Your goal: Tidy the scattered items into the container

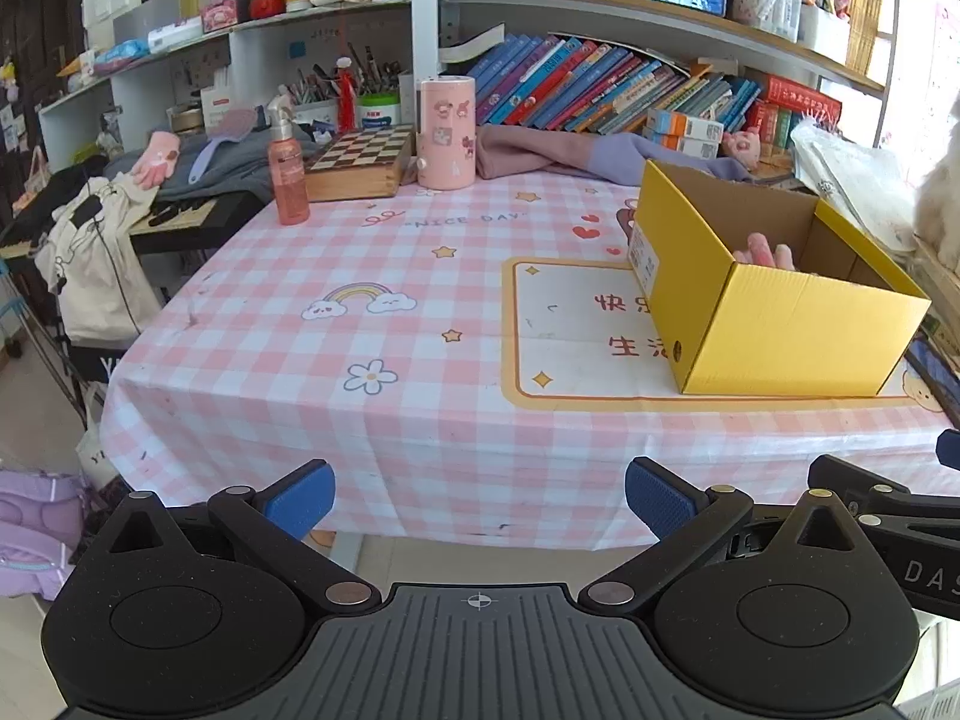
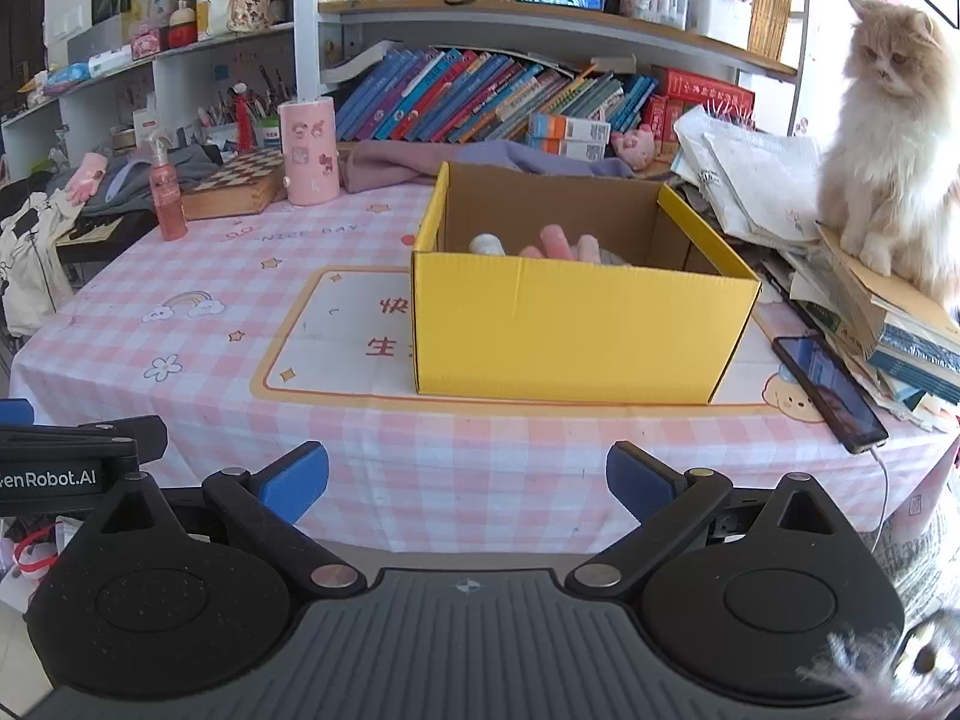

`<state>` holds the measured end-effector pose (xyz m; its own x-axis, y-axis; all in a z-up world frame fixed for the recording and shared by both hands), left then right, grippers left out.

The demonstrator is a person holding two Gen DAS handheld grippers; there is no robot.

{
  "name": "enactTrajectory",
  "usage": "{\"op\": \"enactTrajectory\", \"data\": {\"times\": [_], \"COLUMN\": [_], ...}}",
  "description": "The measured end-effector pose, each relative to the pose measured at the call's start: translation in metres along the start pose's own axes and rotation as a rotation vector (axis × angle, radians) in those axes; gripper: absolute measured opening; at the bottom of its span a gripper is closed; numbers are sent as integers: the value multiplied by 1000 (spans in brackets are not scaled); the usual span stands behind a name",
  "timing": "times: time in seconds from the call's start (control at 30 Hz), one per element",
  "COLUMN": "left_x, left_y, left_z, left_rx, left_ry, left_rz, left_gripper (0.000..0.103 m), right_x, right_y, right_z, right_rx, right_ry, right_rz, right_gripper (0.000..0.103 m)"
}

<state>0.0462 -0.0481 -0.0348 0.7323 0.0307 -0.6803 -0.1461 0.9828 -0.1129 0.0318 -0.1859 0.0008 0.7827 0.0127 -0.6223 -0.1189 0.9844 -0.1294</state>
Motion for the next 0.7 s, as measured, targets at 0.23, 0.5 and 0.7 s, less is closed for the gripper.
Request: {"op": "enactTrajectory", "data": {"times": [0.23,0.5,0.7], "left_x": [10,14,14], "left_y": [-3,-7,-10], "left_z": [-4,-6,-7], "left_rx": [-4,3,9], "left_ry": [62,93,101], "left_rz": [-15,-35,-31], "left_gripper": [103,103,103], "right_x": [5,5,6], "right_y": [-6,-11,-14], "right_z": [-6,-7,-8], "right_rx": [26,43,52], "right_ry": [41,51,63], "right_rz": [-17,-32,-43], "right_gripper": [100,100,101]}}
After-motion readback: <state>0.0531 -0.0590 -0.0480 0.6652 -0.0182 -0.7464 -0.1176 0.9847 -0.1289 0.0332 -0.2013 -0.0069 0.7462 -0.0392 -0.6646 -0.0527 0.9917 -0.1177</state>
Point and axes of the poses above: each gripper's, at about its wrist camera, not at the fingertips, and x roughly the way its jaws point, y to its left, z to its top, the point moved 5 cm from there along x, roughly the way its jaws point, and after that the axes turned 8 degrees about -x, right-handed, at the moved point
